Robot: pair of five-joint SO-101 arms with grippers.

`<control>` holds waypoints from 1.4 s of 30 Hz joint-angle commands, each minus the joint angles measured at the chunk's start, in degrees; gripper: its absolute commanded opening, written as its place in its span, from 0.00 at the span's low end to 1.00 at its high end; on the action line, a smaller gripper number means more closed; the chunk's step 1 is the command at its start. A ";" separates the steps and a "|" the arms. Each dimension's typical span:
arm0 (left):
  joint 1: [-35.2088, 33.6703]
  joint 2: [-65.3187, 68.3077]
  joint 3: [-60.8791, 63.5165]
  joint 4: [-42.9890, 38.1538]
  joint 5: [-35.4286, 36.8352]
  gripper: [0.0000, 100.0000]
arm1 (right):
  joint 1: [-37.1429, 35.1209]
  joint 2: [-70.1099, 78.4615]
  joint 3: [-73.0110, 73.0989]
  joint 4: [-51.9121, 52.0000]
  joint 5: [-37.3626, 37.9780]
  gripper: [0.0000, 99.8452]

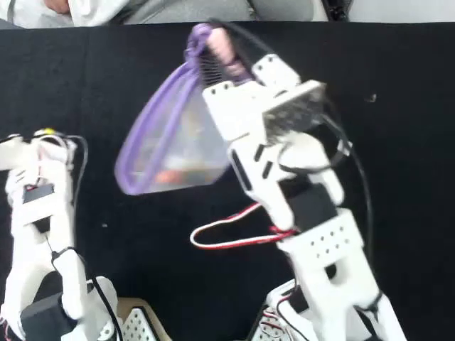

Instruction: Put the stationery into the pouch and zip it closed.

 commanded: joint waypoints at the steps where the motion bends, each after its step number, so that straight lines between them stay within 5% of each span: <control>1: -4.97 -0.53 -2.86 -0.97 0.53 0.03 | -1.67 1.63 -2.15 -2.11 -0.70 0.01; 14: -7.69 -0.35 -0.31 -1.23 2.81 0.03 | -0.88 4.53 8.13 0.97 2.99 0.01; 28: -7.69 -0.35 -0.31 -1.23 2.81 0.03 | -9.41 -11.21 8.13 26.55 18.46 0.01; 42: -7.69 -0.35 -0.22 -1.23 2.81 0.03 | -5.89 -17.01 -0.22 43.78 19.08 0.01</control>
